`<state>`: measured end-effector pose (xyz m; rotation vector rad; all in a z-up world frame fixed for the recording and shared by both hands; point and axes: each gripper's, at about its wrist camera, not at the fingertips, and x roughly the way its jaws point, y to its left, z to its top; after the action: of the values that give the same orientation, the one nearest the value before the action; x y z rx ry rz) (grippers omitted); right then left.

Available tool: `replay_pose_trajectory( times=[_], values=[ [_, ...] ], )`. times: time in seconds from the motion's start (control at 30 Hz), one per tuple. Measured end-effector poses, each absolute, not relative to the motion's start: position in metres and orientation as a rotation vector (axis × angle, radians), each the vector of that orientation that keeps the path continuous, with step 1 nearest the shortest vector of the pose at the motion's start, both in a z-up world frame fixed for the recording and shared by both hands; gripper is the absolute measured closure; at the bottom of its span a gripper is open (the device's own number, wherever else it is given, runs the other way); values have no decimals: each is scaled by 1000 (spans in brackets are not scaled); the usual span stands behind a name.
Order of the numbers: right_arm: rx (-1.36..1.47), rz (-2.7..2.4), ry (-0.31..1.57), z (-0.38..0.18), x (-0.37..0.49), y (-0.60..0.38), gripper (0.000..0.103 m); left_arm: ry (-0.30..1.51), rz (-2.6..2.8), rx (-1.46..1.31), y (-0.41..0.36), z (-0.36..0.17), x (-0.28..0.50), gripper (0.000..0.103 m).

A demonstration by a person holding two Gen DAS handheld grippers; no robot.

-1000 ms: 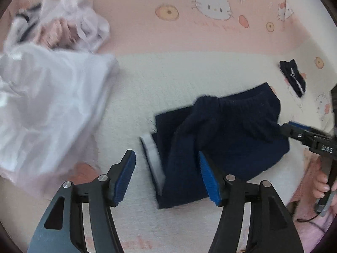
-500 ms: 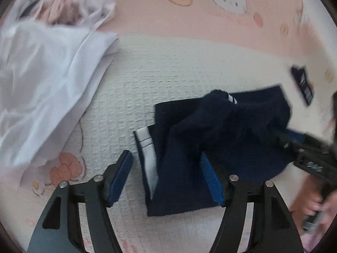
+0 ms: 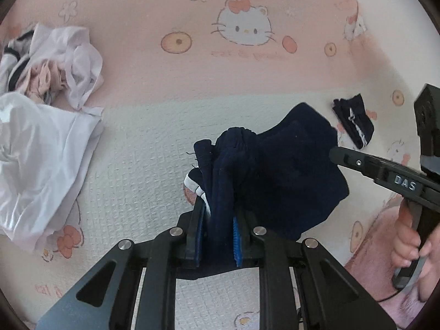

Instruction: Fold clothes

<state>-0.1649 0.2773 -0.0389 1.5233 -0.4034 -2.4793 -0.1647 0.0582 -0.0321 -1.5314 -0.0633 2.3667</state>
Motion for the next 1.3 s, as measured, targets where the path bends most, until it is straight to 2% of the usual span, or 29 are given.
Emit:
replay_pose_trajectory(
  times=[0.03, 0.1, 0.13, 0.2, 0.23, 0.3, 0.37, 0.43, 0.47, 0.5, 0.53, 0.57, 0.63, 0.8, 1.0, 1.13, 1.3],
  values=[
    [1552, -2468, -413, -43, -164, 284, 71, -74, 2366, -1550, 51, -37, -175, 86],
    [1593, -2415, -481, -56, -158, 296, 65, -112, 2347, -1595, 49, -51, -178, 85],
    [1609, -2389, -514, -64, -156, 300, 57, -116, 2357, -1608, 51, -56, -178, 85],
    [1658, -2388, -479, -81, -156, 296, 51, -123, 2347, -1628, 46, -69, -176, 85],
    [1687, -2398, -442, -89, -157, 293, 45, -127, 2342, -1638, 43, -75, -175, 82],
    [1743, -2398, -422, -103, -154, 297, 42, -141, 2327, -1656, 37, -87, -172, 76],
    [1768, -2377, -440, -113, -154, 298, 38, -118, 2330, -1669, 36, -95, -170, 60],
    [1737, -2364, -425, -112, -156, 290, 27, -102, 2307, -1671, 37, -106, -171, 59],
    [1722, -2357, -417, -112, -158, 286, 28, -95, 2310, -1671, 39, -108, -170, 59],
    [1706, -2351, -410, -111, -159, 281, 41, -89, 2313, -1670, 41, -110, -170, 62],
    [1691, -2344, -402, -111, -160, 277, 72, -84, 2309, -1661, 45, -106, -168, 80],
    [1676, -2337, -395, -110, -161, 273, 82, -80, 2304, -1652, 50, -102, -167, 83],
    [1639, -2331, -388, -106, -163, 267, 89, -62, 2321, -1611, 61, -87, -164, 85],
    [1507, -2417, -431, -58, -161, 301, 91, -50, 2293, -1485, 105, -42, -161, 86],
    [1414, -2538, -523, -10, -163, 380, 91, -68, 2223, -1341, 196, 0, -185, 86],
    [1359, -2639, -619, 8, -162, 450, 91, -63, 2160, -1303, 275, -3, -207, 86],
    [1360, -2745, -746, -5, -175, 535, 91, -52, 2091, -1293, 370, -23, -236, 86]
  ],
)
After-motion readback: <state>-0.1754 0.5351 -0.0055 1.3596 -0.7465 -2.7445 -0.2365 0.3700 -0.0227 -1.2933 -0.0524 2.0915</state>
